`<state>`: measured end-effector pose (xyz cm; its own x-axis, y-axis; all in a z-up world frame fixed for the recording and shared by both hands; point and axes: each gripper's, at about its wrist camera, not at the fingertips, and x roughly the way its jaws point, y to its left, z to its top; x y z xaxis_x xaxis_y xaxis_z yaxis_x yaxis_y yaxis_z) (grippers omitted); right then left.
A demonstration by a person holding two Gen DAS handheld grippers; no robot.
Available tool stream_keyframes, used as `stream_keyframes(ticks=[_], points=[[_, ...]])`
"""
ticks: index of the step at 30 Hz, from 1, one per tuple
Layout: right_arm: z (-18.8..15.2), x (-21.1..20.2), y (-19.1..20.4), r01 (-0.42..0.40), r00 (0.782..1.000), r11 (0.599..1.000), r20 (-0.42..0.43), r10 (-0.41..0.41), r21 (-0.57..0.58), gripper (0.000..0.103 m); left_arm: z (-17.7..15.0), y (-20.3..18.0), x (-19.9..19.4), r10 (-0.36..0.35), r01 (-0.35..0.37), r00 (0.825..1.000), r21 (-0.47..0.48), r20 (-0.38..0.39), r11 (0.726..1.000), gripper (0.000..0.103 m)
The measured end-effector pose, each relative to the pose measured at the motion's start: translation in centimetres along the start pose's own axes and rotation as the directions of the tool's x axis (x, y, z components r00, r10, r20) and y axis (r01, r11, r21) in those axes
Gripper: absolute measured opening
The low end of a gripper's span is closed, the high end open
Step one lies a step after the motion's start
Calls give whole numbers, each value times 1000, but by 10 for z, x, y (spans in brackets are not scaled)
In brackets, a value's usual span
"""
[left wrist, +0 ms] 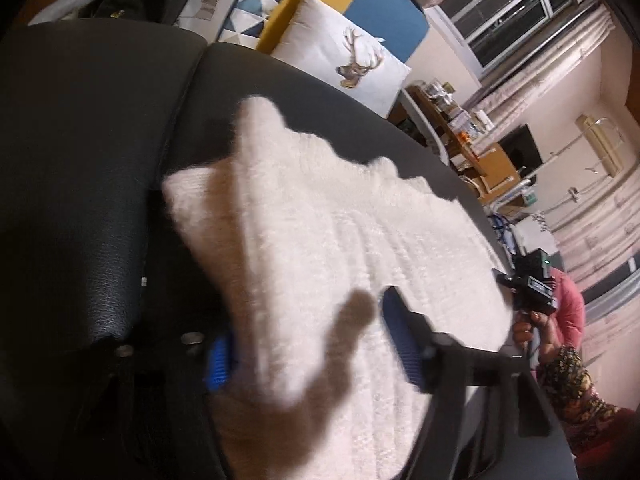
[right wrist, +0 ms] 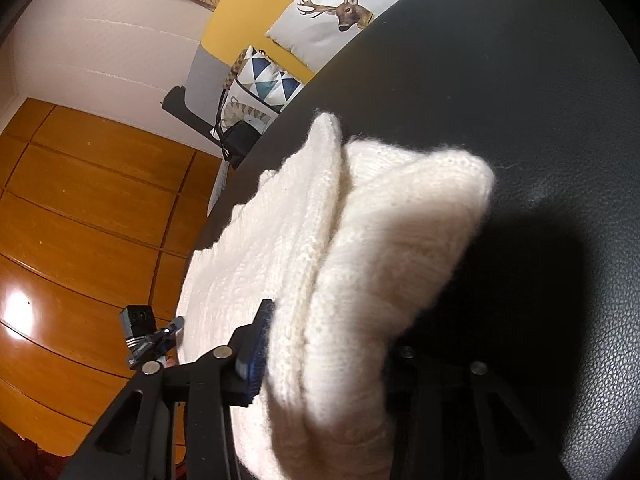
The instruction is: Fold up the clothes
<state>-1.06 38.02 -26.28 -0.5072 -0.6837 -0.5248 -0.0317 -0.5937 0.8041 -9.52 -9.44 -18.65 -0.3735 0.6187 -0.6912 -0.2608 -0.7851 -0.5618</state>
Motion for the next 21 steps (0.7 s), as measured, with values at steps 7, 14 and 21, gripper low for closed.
stream_keyframes(ticks=[7,14,21], points=[[-4,-4,-6,-24,1000,1000,13,24,2,33,-2,-1,7,-44,44,999,-1,-15,999,34],[-6,-6,-2,8,1000,1000,26,-7,-23,33,-4,-5,9,-21,21,1000,-10,15,1000,29],[-16,-4,21,176,981,981,93,-169,-81,26,-9,-24,8,108,-110,993,22,52,994,25]])
